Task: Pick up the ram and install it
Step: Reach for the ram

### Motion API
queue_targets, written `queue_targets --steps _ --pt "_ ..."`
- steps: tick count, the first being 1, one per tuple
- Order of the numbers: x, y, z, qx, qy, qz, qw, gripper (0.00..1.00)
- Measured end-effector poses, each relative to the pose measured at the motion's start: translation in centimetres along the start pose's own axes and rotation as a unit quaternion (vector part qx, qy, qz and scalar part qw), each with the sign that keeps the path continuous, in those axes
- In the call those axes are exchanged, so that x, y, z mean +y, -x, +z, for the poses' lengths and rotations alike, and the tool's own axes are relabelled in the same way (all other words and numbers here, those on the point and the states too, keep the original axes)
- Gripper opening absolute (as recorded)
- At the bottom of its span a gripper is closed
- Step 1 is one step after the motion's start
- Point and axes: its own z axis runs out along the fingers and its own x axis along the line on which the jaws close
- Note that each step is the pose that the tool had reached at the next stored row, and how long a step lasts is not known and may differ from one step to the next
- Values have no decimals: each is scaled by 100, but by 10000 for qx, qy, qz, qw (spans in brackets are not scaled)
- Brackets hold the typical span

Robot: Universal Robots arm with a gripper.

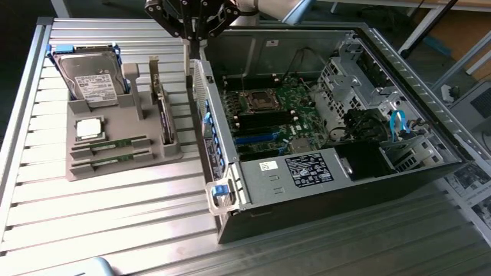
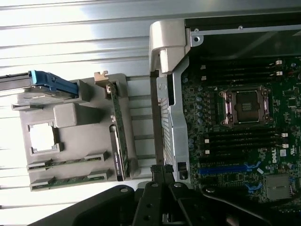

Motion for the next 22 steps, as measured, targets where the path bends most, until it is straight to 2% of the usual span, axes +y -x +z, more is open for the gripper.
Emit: queue_targets --steps 22 --pt "-11 -144 -4 0 0 0 10000 11"
